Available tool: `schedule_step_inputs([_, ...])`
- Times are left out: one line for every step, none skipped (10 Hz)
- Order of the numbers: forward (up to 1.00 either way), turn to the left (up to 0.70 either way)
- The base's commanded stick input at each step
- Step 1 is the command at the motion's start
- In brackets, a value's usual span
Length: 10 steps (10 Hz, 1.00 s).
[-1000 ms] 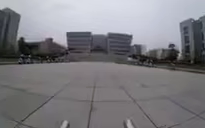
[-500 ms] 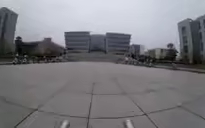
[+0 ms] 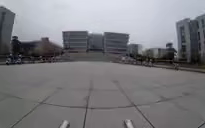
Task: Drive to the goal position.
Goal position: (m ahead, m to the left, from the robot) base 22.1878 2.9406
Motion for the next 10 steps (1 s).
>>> schedule_step_inputs([1.00,0.00])
schedule_step_inputs([1.00,0.00])
schedule_step_inputs([1.00,0.00])
schedule_step_inputs([1.00,0.00])
schedule_step_inputs([1.00,0.00])
schedule_step_inputs([1.00,0.00])
schedule_step_inputs([1.00,0.00])
schedule_step_inputs([1.00,0.00])
schedule_step_inputs([1.00,0.00])
schedule_step_inputs([1.00,0.00])
